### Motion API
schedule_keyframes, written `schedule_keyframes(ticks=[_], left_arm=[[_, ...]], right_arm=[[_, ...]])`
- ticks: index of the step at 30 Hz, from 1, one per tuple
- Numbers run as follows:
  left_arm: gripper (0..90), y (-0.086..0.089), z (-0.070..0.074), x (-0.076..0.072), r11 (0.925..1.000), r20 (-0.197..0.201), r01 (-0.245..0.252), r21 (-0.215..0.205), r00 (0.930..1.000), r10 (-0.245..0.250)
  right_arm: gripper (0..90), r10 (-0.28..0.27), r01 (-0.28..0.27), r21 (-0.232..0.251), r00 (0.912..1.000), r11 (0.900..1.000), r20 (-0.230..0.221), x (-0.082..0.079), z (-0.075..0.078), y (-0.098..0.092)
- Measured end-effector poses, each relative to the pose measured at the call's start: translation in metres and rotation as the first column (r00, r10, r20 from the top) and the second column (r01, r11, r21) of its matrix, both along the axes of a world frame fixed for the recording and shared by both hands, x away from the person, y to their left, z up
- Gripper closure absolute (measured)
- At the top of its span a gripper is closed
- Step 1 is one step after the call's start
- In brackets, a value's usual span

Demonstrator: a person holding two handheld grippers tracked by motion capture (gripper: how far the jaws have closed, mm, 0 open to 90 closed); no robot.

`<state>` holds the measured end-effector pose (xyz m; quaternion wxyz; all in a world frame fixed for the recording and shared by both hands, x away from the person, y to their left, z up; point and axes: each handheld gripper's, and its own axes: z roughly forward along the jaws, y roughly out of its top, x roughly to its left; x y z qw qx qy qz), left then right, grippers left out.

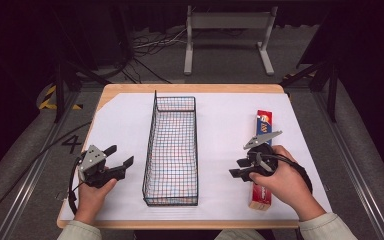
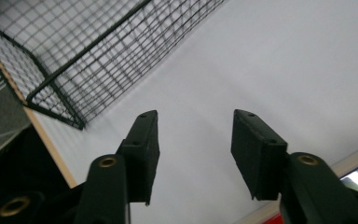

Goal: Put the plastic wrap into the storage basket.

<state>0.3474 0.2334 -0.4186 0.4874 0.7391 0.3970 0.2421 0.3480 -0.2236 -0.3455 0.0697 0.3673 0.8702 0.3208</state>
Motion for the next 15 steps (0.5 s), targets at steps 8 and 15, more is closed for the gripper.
schedule_keyframes(ticks=[8,15], left_arm=[[26.3,0.001,-0.001,0.003,0.9993,-0.009,-0.037,0.008,0.9993,0.037],[26.3,0.001,-0.001,0.003,0.9990,-0.005,-0.043,0.011,0.9991,0.043]], right_arm=[[39.9,-0.165,0.156,0.092,0.9812,0.984,0.100,0.008,0.009,-0.021],[29.5,-0.244,0.235,0.072,0.9538,0.969,0.175,0.021,0.015,-0.034]])
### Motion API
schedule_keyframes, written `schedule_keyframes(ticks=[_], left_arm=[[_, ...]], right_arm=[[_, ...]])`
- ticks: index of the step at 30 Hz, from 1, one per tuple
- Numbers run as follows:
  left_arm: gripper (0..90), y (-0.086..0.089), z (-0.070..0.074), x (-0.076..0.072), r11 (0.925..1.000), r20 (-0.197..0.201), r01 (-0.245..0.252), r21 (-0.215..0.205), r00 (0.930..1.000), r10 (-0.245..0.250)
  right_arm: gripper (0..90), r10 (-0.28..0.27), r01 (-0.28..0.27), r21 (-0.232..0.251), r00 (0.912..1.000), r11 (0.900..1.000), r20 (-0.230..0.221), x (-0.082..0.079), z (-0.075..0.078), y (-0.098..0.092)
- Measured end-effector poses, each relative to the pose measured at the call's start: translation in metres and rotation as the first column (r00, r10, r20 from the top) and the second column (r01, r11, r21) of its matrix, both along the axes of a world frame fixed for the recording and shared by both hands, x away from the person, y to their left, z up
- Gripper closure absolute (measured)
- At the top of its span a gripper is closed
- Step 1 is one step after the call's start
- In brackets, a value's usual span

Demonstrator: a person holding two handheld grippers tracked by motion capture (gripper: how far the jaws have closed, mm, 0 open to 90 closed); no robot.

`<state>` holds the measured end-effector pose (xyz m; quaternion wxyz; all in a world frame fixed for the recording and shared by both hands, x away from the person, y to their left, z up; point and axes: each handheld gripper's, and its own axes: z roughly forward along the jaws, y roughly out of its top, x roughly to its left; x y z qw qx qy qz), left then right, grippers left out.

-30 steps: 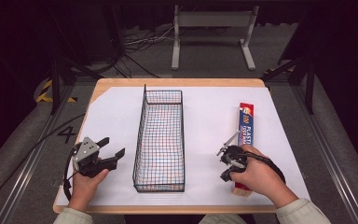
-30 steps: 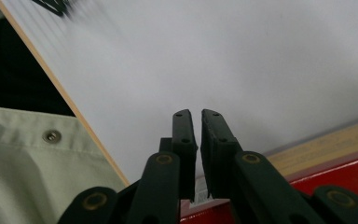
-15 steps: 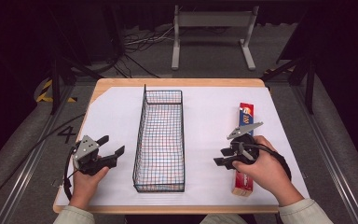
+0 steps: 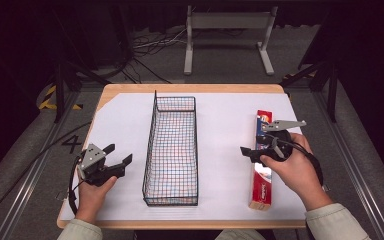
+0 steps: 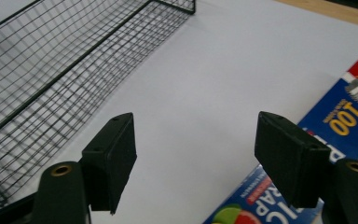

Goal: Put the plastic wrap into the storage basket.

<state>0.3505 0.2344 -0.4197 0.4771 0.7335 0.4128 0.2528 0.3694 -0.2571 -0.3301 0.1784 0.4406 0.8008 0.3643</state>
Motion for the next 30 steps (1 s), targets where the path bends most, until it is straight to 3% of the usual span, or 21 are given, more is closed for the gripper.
schedule_keyframes(ticks=[7,13,19,24,26,30], left_arm=[[26.3,0.002,-0.001,0.000,1.0000,0.000,-0.006,-0.004,1.0000,0.006],[26.3,0.002,-0.001,0.000,0.9999,0.002,-0.011,-0.003,0.9999,0.011],[26.3,0.002,-0.001,0.000,1.0000,-0.001,-0.008,-0.006,1.0000,0.008],[26.4,0.002,-0.001,0.000,1.0000,-0.001,-0.005,-0.005,1.0000,0.005],[26.4,0.002,-0.001,0.000,1.0000,-0.001,-0.005,-0.005,1.0000,0.005],[26.4,0.002,-0.001,0.000,1.0000,-0.002,-0.004,-0.005,1.0000,0.004]], right_arm=[[24.9,-0.094,0.094,-0.002,0.9955,0.996,0.010,0.015,0.002,-0.016],[22.2,-0.136,0.136,-0.012,0.9907,0.991,0.008,0.025,0.001,-0.023],[23.2,-0.204,0.204,-0.033,0.9790,0.978,-0.004,0.035,-0.006,-0.027],[23.5,-0.291,0.290,-0.043,0.9561,0.956,-0.030,0.043,-0.014,-0.029],[23.7,-0.338,0.334,-0.058,0.9368,0.941,-0.089,0.047,-0.019,-0.030],[23.1,-0.398,0.388,-0.089,0.9049,0.917,-0.151,0.055,-0.030,-0.029]])
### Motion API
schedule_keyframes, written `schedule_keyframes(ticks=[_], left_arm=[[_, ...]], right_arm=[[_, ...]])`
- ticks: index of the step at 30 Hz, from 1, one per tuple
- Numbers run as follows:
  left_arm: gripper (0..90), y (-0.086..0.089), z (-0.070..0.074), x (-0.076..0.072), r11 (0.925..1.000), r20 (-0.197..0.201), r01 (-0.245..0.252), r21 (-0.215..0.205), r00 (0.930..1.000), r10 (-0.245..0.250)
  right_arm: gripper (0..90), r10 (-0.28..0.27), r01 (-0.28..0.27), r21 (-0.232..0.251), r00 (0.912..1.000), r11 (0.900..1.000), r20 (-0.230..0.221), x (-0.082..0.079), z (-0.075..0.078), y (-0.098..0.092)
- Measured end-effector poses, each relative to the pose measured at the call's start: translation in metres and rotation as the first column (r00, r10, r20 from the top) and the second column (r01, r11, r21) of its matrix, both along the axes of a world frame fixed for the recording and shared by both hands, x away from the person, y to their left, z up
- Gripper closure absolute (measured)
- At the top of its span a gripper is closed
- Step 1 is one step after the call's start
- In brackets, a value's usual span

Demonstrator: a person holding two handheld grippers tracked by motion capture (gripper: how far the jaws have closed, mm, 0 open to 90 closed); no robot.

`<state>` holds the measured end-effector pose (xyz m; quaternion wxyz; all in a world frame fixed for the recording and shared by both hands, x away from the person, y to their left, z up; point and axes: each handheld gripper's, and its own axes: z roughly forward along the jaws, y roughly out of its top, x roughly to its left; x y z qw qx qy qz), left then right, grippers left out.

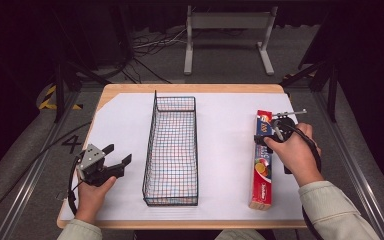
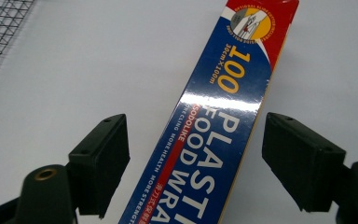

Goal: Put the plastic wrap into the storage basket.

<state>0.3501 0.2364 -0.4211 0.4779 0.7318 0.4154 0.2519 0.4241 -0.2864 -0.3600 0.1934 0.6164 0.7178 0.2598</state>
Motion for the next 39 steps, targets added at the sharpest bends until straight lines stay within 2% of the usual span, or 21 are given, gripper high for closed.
schedule_keyframes(ticks=[7,15,18,24,26,27,33,36,39], left_arm=[[26.4,0.000,0.000,-0.001,1.0000,0.003,-0.003,-0.003,1.0000,0.003],[26.4,0.000,0.000,-0.001,1.0000,0.004,0.000,0.002,1.0000,0.000],[26.3,0.000,0.000,-0.001,1.0000,0.003,0.000,-0.001,1.0000,0.000],[26.3,0.000,0.000,-0.001,1.0000,0.006,0.002,-0.003,1.0000,-0.002],[26.3,0.000,0.001,-0.001,1.0000,0.005,0.003,-0.004,1.0000,-0.003],[26.3,0.000,0.001,-0.001,1.0000,0.005,0.003,-0.003,1.0000,-0.003],[26.3,0.000,0.000,-0.001,1.0000,0.005,0.006,-0.003,1.0000,-0.006],[26.3,0.000,0.000,-0.001,1.0000,0.005,0.006,-0.004,1.0000,-0.006],[26.3,0.000,0.000,-0.001,1.0000,0.007,0.006,-0.006,1.0000,-0.006]], right_arm=[[22.5,-0.054,0.054,0.010,0.9980,0.998,-0.034,0.008,-0.010,-0.001],[21.0,-0.103,0.105,0.015,0.9880,0.994,-0.115,0.015,-0.025,0.002],[21.2,-0.114,0.116,0.008,0.9850,0.993,-0.129,0.017,-0.029,0.003],[24.7,-0.152,0.155,0.002,0.9717,0.988,-0.181,0.020,-0.035,0.007],[25.2,-0.177,0.183,0.010,0.9615,0.983,-0.210,0.022,-0.036,0.007],[25.4,-0.179,0.186,0.011,0.9593,0.983,-0.219,0.022,-0.037,0.007],[25.1,-0.209,0.207,-0.037,0.9431,0.978,-0.258,0.026,-0.043,0.015],[28.2,-0.218,0.208,-0.065,0.9376,0.976,-0.271,0.027,-0.045,0.016],[30.5,-0.233,0.220,-0.077,0.9270,0.973,-0.294,0.028,-0.045,0.018]])
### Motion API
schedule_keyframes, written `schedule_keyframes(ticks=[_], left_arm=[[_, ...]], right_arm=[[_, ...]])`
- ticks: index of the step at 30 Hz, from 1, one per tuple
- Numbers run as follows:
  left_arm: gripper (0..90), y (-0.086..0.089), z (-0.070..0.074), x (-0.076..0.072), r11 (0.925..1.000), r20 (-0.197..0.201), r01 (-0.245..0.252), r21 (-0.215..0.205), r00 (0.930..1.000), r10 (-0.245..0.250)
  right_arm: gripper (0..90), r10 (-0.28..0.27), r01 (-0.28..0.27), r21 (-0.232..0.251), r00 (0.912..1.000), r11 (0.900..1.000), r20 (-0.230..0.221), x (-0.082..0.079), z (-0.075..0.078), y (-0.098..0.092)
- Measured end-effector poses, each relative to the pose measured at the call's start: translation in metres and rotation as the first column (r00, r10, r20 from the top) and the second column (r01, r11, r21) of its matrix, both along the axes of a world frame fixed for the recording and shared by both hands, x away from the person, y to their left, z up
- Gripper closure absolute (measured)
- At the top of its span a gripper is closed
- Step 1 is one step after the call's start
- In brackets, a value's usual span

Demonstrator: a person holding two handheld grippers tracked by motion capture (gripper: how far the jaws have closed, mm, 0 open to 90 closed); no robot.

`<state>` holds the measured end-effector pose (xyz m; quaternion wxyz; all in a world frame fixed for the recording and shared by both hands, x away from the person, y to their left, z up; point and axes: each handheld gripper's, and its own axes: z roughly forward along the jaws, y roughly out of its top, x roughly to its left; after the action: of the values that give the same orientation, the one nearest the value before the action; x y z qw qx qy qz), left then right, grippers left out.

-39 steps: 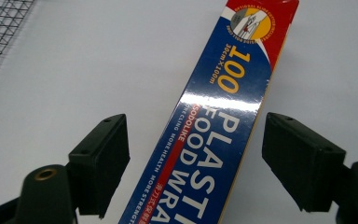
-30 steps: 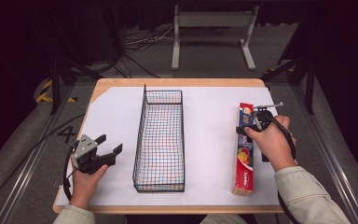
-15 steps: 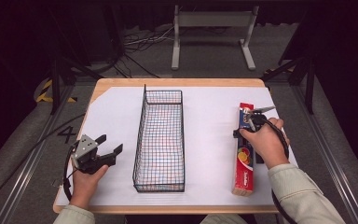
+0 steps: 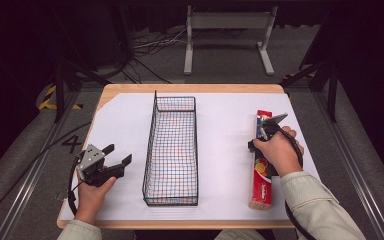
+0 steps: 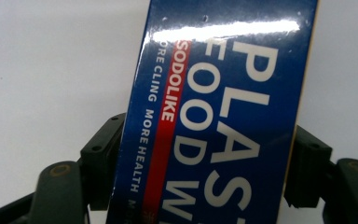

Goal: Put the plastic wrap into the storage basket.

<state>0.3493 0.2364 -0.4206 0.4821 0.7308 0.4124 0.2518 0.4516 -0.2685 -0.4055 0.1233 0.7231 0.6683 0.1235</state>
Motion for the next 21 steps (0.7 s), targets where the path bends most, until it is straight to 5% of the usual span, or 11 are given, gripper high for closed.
schedule_keyframes(ticks=[6,16,21], left_arm=[[26.3,0.000,0.000,0.000,1.0000,0.001,0.003,-0.004,1.0000,-0.003],[26.3,-0.001,0.001,-0.003,1.0000,0.006,0.003,-0.005,1.0000,-0.003],[26.3,0.004,0.004,-0.012,0.9999,0.015,-0.012,-0.013,0.9998,0.012]], right_arm=[[36.9,-0.046,0.046,-0.011,0.9983,0.999,-0.034,0.002,0.004,0.002],[39.3,-0.039,0.044,0.058,0.9956,0.997,-0.085,0.000,0.012,0.006],[39.4,-0.026,0.031,0.080,0.9974,0.996,-0.067,-0.002,0.027,0.017]])
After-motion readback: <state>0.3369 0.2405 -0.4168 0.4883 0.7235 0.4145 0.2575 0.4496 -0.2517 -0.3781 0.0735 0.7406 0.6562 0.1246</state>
